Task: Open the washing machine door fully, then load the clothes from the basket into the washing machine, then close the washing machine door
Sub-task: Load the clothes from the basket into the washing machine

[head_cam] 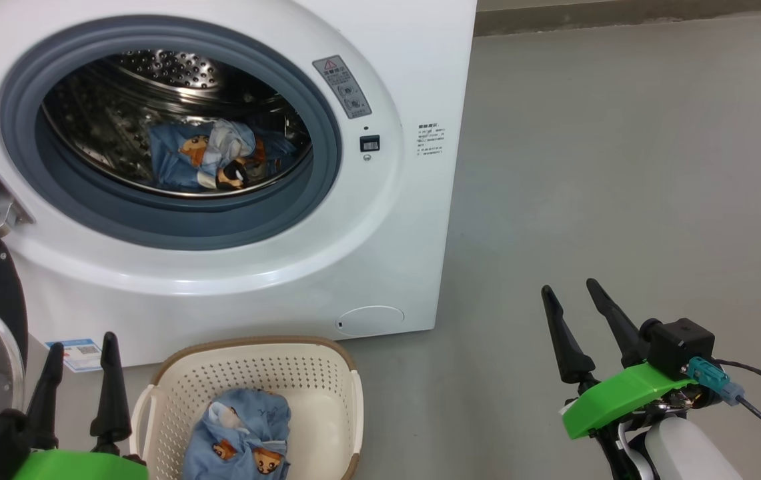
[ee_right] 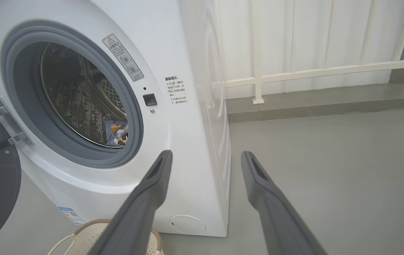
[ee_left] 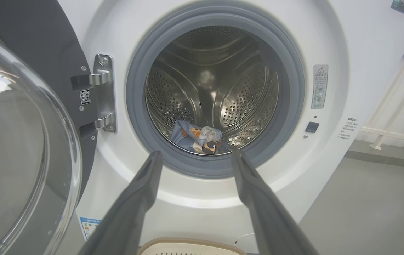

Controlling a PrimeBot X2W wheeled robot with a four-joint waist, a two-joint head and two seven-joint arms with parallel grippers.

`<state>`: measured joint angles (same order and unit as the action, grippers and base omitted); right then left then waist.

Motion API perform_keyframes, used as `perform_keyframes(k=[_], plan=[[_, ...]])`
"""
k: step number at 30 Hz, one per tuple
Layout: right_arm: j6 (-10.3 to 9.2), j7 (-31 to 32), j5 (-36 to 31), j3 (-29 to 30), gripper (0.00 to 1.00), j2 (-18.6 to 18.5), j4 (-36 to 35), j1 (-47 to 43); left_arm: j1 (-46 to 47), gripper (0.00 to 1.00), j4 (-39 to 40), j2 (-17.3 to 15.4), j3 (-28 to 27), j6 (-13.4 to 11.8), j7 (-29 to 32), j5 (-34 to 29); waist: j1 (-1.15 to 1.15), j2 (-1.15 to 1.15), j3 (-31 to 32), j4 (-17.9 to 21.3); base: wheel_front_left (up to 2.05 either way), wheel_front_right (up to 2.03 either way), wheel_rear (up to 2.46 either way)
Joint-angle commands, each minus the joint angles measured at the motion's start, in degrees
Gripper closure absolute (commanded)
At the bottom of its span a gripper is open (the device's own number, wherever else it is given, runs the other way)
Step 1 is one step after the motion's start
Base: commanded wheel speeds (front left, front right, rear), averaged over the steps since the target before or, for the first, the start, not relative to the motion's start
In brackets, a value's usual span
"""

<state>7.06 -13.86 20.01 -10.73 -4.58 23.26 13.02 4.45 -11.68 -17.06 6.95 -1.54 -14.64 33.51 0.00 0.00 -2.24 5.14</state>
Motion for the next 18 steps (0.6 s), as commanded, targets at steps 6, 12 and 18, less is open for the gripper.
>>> perform_keyframes(k=[6,12,18], plan=[[0.43,-0.11,-0.65,-0.96,0.00,0.05,-1.35,0.84,1.69,0.00,0.98,-1.31,-2.40,0.20,-0.36,-0.62,0.00,0.00,-0.12,0.10,0.00,0.00,0.00],[0.43,-0.13,-0.69,-1.00,0.00,0.10,-1.37,0.92,1.76,0.00,1.04,-1.35,-2.47,0.32,-0.36,-0.69,0.00,0.00,-0.45,0.18,0.00,0.00,0.00],[0.43,-0.15,-0.73,-1.02,0.00,0.18,-1.37,1.00,1.82,0.00,0.94,-1.31,-2.42,0.42,-0.36,-0.86,0.00,0.00,-0.57,0.33,0.00,0.00,0.00]])
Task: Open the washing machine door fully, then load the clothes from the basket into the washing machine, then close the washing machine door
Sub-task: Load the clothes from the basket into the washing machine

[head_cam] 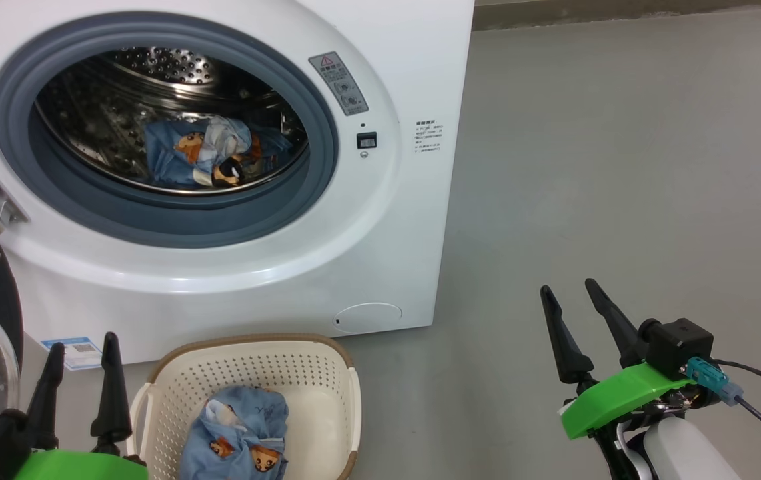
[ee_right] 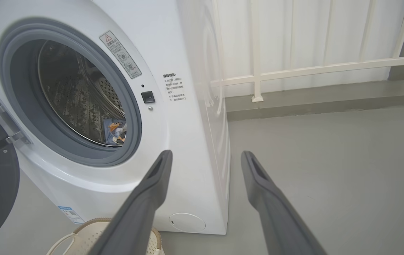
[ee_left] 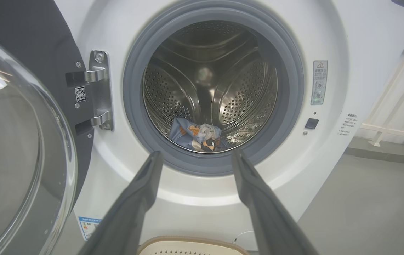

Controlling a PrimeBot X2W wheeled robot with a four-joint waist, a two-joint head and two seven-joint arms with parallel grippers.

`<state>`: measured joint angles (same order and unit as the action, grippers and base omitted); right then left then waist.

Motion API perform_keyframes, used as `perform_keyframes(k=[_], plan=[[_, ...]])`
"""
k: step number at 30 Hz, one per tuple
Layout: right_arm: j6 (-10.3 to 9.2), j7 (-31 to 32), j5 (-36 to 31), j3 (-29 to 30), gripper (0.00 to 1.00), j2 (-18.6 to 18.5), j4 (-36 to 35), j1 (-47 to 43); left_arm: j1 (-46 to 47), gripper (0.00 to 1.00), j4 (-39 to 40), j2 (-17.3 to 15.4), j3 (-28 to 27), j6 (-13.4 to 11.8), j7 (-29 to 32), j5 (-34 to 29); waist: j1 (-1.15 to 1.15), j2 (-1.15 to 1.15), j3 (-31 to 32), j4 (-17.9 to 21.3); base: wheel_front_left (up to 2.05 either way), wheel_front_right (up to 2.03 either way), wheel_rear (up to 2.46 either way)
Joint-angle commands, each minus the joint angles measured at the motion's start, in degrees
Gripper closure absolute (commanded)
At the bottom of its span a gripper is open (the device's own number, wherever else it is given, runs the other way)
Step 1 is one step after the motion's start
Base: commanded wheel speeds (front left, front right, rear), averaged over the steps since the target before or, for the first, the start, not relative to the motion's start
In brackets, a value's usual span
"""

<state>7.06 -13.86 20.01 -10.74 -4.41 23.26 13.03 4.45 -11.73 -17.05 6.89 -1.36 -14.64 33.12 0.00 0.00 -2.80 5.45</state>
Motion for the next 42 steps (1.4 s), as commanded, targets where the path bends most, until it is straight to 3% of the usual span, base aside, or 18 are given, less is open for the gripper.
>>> perform_keyframes(k=[1,17,42], plan=[[0.43,-0.15,-0.75,-0.99,0.00,0.03,-1.38,1.00,1.83,0.00,0.94,-1.30,-2.34,0.26,-0.36,-0.47,0.00,0.00,-0.05,0.04,0.00,0.00,0.00],[0.43,-0.08,-1.01,-0.84,0.00,0.40,-1.64,0.82,1.99,0.00,0.76,-1.53,-2.11,0.44,-0.27,-0.23,0.00,0.00,-1.00,0.44,0.00,0.00,0.00],[0.43,-0.91,-1.70,-0.72,0.00,1.51,-2.57,3.11,8.56,0.00,-7.90,-4.37,0.85,5.35,2.39,1.09,0.00,0.00,-12.68,1.95,0.00,0.00,0.00]])
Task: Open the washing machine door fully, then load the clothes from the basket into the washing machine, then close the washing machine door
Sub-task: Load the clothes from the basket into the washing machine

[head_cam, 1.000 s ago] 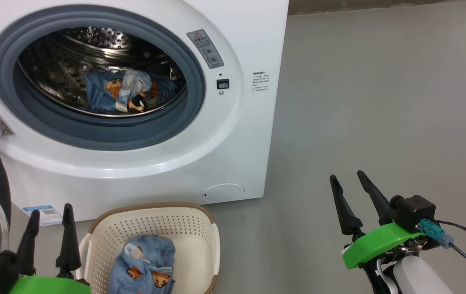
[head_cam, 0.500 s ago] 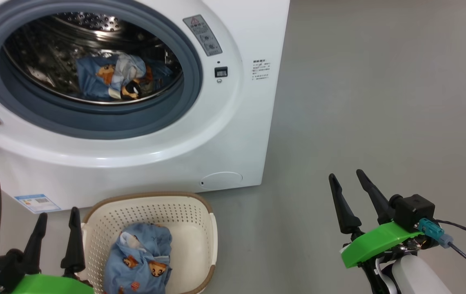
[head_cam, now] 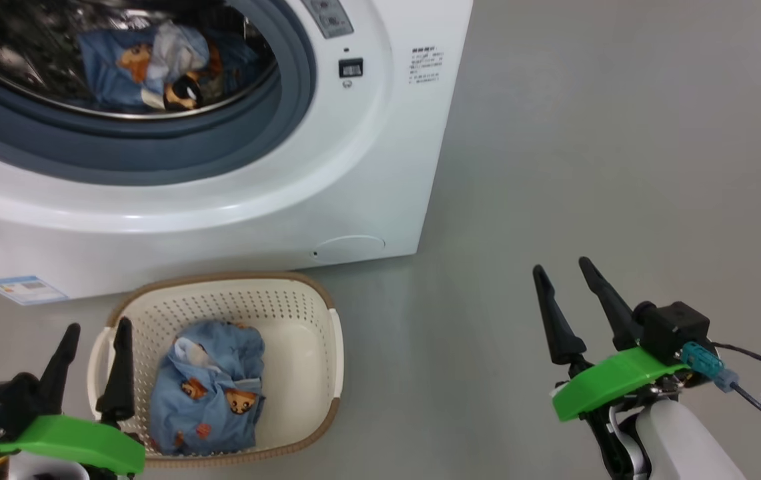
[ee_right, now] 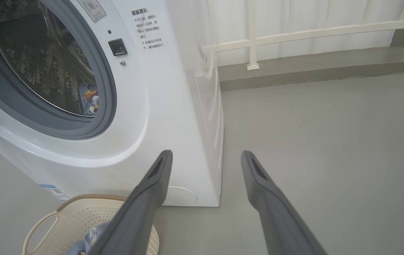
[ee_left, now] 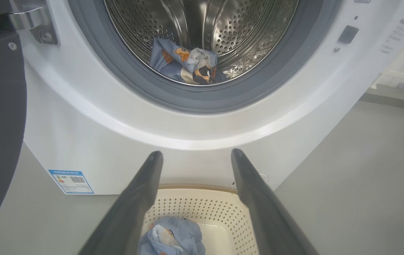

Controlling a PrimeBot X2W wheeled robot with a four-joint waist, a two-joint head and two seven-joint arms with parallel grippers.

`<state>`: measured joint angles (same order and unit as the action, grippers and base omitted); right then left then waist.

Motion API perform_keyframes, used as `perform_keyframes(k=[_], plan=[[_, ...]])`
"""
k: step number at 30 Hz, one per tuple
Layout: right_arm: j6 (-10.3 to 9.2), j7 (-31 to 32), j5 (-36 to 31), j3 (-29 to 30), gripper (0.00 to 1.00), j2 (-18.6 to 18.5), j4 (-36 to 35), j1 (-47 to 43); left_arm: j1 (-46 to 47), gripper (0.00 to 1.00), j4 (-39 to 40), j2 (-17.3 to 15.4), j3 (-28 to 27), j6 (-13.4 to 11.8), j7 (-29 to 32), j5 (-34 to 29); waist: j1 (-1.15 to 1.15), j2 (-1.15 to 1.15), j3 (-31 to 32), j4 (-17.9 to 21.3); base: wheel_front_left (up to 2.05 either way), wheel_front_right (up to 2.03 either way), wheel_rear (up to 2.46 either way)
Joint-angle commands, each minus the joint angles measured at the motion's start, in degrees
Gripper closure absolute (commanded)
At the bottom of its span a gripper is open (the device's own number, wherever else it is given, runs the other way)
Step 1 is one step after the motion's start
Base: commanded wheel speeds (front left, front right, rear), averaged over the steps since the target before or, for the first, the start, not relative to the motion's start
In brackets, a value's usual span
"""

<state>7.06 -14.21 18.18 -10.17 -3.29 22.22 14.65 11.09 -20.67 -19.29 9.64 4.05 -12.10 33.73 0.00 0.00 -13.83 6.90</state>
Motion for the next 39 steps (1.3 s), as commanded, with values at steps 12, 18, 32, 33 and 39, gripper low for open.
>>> perform_keyframes(k=[12,18,32,33,39], plan=[[0.43,-0.77,1.31,-2.37,0.00,0.40,-3.34,3.48,6.46,0.00,-5.05,-4.37,0.34,2.35,0.29,1.17,0.00,0.00,-8.48,1.61,0.00,0.00,0.00],[0.43,-0.78,1.71,-2.93,0.00,0.41,-4.85,4.22,8.74,0.00,-9.71,-5.54,3.05,3.08,3.42,2.27,0.00,0.00,-12.01,2.39,0.00,0.00,0.00],[0.43,-0.78,3.24,-4.53,0.00,0.41,-8.77,5.46,18.56,0.00,-22.68,-9.68,15.85,3.42,7.93,7.76,0.00,0.00,-22.31,5.87,0.00,0.00,0.00],[0.43,-0.78,3.33,-4.60,0.00,0.41,-9.06,5.51,19.35,0.00,-23.43,-9.98,16.88,3.43,8.17,8.36,0.00,0.00,-23.18,6.14,0.00,0.00,0.00],[0.43,-0.78,4.16,-5.41,0.00,0.41,-11.27,6.00,24.20,0.00,-27.17,-12.25,23.13,3.43,9.99,11.73,0.00,0.00,-28.45,7.83,0.00,0.00,0.00]])
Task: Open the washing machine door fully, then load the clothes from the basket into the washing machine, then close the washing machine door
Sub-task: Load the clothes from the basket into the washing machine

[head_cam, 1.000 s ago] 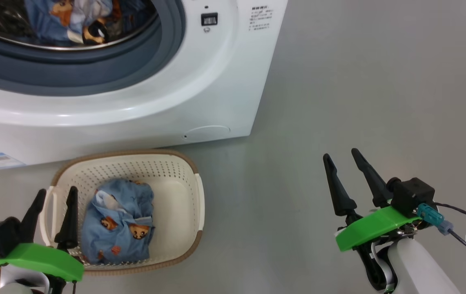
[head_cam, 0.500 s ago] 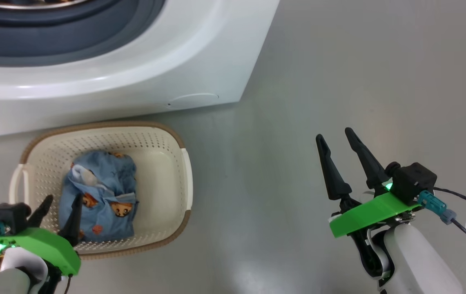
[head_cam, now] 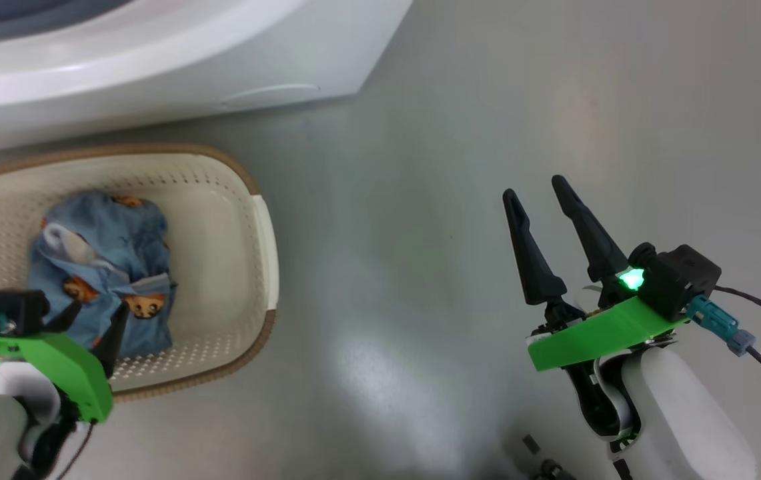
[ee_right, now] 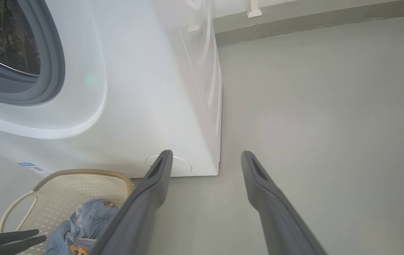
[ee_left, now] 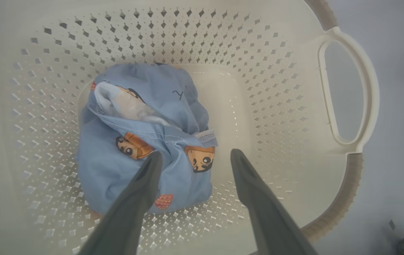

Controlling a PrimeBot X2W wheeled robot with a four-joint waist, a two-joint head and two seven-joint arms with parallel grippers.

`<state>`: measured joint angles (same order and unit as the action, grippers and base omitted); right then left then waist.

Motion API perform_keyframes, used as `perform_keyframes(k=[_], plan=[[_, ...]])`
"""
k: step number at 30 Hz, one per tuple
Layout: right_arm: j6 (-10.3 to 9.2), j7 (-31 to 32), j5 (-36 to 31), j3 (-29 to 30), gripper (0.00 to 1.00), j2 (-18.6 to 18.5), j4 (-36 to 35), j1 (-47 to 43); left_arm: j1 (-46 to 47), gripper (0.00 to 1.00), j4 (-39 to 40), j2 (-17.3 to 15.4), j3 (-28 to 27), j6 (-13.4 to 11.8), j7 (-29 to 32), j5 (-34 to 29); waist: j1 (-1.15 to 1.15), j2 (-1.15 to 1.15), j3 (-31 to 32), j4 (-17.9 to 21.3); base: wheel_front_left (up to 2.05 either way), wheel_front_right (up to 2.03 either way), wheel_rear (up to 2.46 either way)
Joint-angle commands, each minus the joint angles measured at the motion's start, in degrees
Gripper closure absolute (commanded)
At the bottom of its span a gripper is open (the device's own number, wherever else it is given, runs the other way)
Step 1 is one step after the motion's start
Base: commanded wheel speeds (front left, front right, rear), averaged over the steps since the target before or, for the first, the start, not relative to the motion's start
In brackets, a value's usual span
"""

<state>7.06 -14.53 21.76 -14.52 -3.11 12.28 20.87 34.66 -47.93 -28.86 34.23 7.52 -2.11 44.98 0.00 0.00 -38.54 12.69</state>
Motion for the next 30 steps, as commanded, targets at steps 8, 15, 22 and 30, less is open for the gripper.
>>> perform_keyframes(k=[8,15,22,30], plan=[[0.43,-0.47,1.31,-1.87,0.00,0.24,-4.38,0.47,6.43,0.00,-5.39,-5.63,4.74,-0.04,1.00,3.90,0.00,0.00,-9.37,4.27,0.00,0.00,0.00],[0.43,-0.47,1.82,-2.58,0.00,0.24,-6.22,0.15,11.08,0.00,-8.43,-7.93,8.92,-0.04,0.95,6.00,0.00,0.00,-13.26,5.98,0.00,0.00,0.00],[0.43,-0.47,2.69,-3.54,0.00,0.24,-7.44,-0.37,16.23,0.00,-14.66,-9.00,10.46,-0.04,-0.84,5.85,0.00,0.00,-15.54,8.05,0.00,0.00,0.00],[0.43,-0.47,1.92,-2.45,0.00,0.24,-8.57,-2.74,19.74,0.34,-20.53,-7.26,11.62,-0.04,-2.14,6.02,0.00,0.00,-15.63,8.06,0.00,0.00,0.00]])
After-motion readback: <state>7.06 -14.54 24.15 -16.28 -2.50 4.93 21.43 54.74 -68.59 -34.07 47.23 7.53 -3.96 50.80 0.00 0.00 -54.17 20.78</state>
